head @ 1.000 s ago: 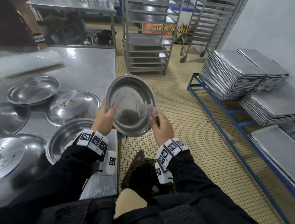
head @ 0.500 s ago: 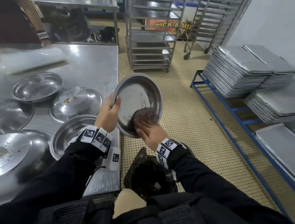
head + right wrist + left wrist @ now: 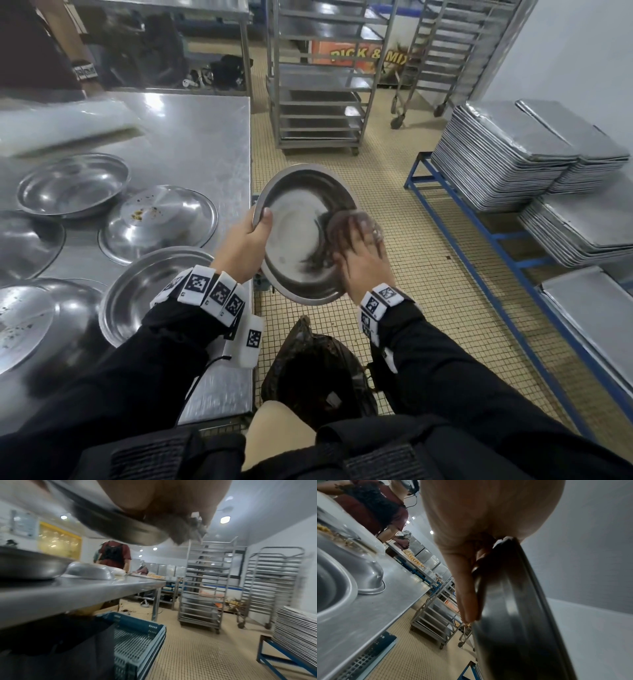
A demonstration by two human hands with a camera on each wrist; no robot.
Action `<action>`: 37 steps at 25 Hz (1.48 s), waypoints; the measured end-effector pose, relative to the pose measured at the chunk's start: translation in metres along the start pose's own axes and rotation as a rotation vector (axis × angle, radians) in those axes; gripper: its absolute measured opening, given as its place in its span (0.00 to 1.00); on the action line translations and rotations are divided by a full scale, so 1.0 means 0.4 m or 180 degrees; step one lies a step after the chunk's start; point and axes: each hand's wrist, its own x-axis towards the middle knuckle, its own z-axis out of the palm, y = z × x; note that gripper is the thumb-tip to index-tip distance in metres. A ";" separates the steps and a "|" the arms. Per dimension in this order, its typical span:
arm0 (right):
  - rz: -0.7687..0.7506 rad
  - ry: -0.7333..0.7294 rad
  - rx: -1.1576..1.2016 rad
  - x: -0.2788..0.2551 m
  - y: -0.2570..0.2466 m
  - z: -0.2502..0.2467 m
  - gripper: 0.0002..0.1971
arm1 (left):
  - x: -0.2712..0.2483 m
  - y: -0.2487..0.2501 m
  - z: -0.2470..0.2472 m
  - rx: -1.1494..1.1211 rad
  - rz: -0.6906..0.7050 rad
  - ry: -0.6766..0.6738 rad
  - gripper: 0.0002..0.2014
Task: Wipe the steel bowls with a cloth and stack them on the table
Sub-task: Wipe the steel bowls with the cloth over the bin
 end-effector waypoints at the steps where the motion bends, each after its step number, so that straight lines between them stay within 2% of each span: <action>1: 0.0127 0.0107 0.0158 0.020 0.009 -0.014 0.28 | 0.001 -0.004 0.001 -0.0053 -0.0093 -0.0059 0.14; 5: 0.0481 0.0680 0.1486 0.074 0.023 -0.092 0.30 | 0.004 0.026 -0.008 -0.0453 -0.0428 -0.0117 0.18; 9: 0.0657 0.0822 0.2487 0.080 0.024 -0.131 0.22 | 0.010 0.039 -0.015 -0.0854 -0.0546 0.0057 0.18; 15: 0.1890 0.1164 0.3488 0.042 -0.041 -0.120 0.12 | 0.033 0.004 0.032 -0.1345 -0.0627 0.0606 0.17; 17: 0.2031 0.1306 0.3599 0.032 -0.061 -0.115 0.12 | 0.028 -0.006 0.050 -0.1479 -0.0650 0.0751 0.19; 18: 0.2028 0.1331 0.3599 0.032 -0.058 -0.122 0.13 | 0.024 -0.005 0.052 -0.1434 -0.0602 0.0621 0.20; 21: 0.1746 0.1020 0.3380 0.050 0.005 -0.169 0.13 | 0.025 -0.006 0.021 -0.1433 -0.0591 -0.0218 0.28; 23: 0.1392 0.0629 0.3128 0.058 0.044 -0.213 0.13 | 0.026 0.006 -0.002 -0.1701 -0.0623 -0.0458 0.21; 25: 0.1129 0.0530 0.2922 0.059 0.048 -0.234 0.14 | 0.018 0.020 0.000 -0.1764 -0.0712 -0.0271 0.15; 26: 0.1093 0.0622 0.2903 0.057 0.042 -0.237 0.15 | 0.020 0.015 0.004 -0.1787 -0.0742 -0.0097 0.15; 29: 0.1374 0.1135 0.3162 0.046 0.006 -0.221 0.15 | 0.025 0.007 0.021 -0.1941 -0.0717 0.0164 0.20; 32: 0.1700 0.1426 0.3540 0.026 -0.036 -0.191 0.14 | 0.011 0.016 0.074 -0.2122 -0.0641 0.0654 0.21; 34: 0.1846 0.1563 0.3727 0.015 -0.061 -0.169 0.14 | -0.003 0.022 0.101 -0.1883 -0.0509 0.0973 0.22; 35: 0.1891 0.1603 0.3766 0.012 -0.067 -0.163 0.14 | -0.007 0.017 0.106 -0.1808 -0.0512 0.0976 0.27; 37: 0.1905 0.1575 0.3786 0.011 -0.059 -0.167 0.14 | -0.002 -0.002 0.087 -0.1838 -0.0659 0.0530 0.39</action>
